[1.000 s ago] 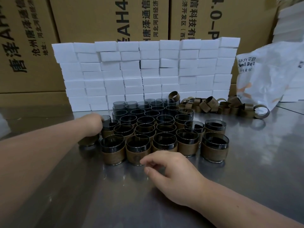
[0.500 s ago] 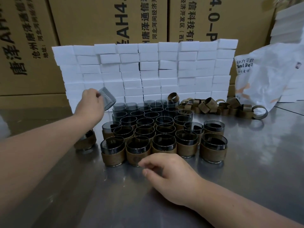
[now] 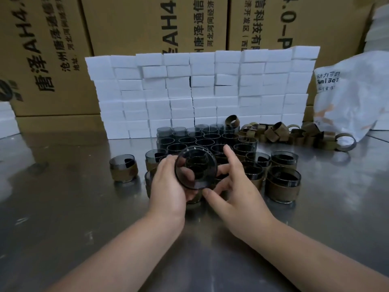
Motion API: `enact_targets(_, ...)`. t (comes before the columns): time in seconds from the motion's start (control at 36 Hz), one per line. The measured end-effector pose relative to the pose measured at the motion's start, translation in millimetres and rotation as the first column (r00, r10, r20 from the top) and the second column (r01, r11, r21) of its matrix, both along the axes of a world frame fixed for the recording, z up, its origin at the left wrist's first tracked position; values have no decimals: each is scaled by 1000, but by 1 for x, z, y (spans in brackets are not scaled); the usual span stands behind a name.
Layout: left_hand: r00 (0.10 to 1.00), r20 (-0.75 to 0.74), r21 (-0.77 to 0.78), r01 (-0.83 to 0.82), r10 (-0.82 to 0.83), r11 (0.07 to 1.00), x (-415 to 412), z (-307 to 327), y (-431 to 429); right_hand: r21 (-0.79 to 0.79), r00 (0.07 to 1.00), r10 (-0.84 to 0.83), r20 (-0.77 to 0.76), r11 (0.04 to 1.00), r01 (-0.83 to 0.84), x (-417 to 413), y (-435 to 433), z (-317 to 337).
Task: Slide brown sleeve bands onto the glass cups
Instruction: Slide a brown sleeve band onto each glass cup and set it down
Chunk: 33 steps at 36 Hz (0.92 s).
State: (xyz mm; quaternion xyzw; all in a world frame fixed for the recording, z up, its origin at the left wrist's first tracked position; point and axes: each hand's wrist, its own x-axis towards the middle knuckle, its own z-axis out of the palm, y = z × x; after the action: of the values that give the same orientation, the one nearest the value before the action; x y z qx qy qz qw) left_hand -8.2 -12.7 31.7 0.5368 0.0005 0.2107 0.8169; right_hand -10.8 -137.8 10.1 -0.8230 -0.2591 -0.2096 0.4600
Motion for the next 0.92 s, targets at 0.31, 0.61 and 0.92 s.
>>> enact_targets(0.31, 944, 218, 340, 166, -249, 926, -6, -19, 10, -18, 997, -47, 67, 999, 48, 8, -3, -2)
enact_targets(0.61, 933, 174, 474, 200, -314, 858, -2, -31, 12, -87, 990, -93, 108, 991, 103, 0, -4, 1)
enact_targets(0.92, 963, 133, 539, 127, -234, 833, 0, -34, 12, 125, 977, -160, 144, 982, 142, 11, -15, 12)
